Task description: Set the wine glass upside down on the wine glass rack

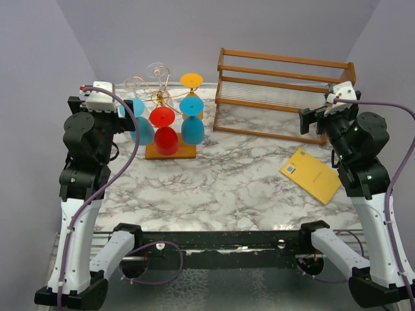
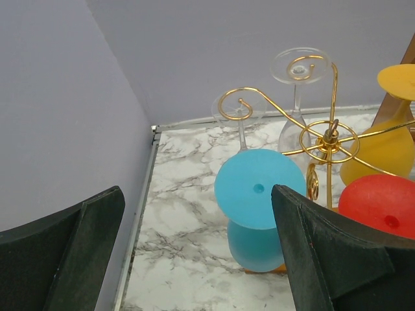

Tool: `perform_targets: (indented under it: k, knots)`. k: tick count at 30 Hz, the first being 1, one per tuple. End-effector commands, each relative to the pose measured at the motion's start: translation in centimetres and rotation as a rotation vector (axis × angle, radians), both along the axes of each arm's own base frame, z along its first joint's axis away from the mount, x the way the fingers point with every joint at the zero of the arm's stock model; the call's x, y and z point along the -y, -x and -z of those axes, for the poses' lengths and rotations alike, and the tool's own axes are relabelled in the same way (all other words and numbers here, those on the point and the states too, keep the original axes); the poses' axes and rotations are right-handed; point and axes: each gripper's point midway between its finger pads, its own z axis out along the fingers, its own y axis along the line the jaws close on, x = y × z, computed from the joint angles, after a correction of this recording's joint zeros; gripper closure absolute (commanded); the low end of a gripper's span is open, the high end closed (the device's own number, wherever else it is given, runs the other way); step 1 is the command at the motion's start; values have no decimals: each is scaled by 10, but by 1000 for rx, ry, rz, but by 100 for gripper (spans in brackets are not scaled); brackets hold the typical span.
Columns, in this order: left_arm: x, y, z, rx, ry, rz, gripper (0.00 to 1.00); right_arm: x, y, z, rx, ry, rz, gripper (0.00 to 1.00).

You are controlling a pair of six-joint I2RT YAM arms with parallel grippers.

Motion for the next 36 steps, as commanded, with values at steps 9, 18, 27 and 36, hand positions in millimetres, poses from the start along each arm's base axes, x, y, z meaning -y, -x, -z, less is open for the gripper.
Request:
perform_targets:
  k: [9, 18, 27, 36]
  knots:
    - [6, 10, -18, 29, 10, 57, 1, 11, 11, -4, 11, 0, 25, 0]
    - [6, 10, -11, -3, -2, 62, 1, 14, 7, 6, -9, 2, 36, 0]
    - [6, 12, -8, -11, -5, 67, 1, 13, 3, 10, -26, 0, 28, 0]
    - [7, 14, -11, -10, 9, 74, 1, 12, 1, 13, -29, 4, 26, 1]
